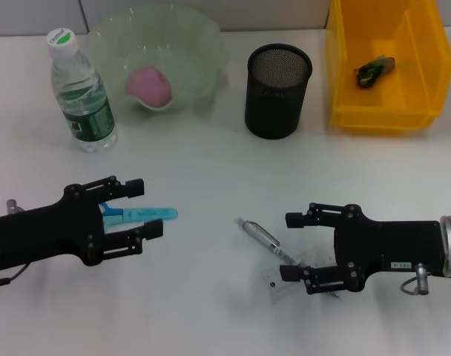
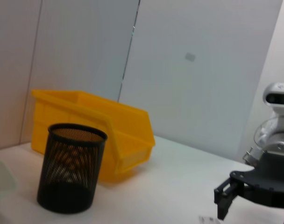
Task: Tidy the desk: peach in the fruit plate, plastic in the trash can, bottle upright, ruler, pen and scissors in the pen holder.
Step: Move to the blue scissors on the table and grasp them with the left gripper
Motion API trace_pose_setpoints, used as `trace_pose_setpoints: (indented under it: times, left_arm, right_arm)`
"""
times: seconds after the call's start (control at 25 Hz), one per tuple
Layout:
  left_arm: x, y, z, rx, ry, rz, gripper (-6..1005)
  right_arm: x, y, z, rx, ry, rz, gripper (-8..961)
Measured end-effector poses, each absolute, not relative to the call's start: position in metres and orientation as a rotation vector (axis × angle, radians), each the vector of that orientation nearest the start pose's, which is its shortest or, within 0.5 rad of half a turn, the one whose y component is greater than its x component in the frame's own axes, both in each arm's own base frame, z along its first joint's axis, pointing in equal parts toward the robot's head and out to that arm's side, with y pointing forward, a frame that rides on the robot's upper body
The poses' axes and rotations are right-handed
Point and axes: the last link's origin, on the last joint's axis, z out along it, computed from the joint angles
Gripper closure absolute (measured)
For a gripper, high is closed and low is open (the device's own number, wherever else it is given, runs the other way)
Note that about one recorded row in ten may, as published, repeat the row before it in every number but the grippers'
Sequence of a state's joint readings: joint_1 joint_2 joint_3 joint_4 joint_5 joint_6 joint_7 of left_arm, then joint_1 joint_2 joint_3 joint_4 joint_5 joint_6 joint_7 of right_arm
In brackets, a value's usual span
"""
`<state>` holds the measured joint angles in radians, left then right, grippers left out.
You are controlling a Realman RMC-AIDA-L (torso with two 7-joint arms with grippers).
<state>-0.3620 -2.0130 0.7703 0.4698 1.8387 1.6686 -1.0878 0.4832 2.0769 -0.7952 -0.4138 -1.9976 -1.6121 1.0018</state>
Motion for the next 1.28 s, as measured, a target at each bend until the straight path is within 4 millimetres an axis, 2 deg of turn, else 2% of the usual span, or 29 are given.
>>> trace_pose_setpoints:
  times: [0.48,0.76,1.04,1.28]
  left_arm:
    - [-0.306,0.269,-0.007,-2.773,-0.513,-0.770,226]
    - [-0.287,0.289,0.005,-2.873,-0.427,-0.668,227]
    - [-0.251,0.317,0.033,-3.046,-0.309,-0.367,227]
    - [-0.226,0.333,0.035,-3.122,-0.209,0.029,228]
  right_arm:
    - [0.285,0.270,-0.049,-2.907,0.401,0.721,126]
    - [0.287,0.271,-0.050,-2.895,0.425,0.703,126]
    - [0.288,0.273,-0.049,-2.888,0.465,0.694,126]
    - [0.288,0.274,-0.048,-2.880,0.481,0.699,126]
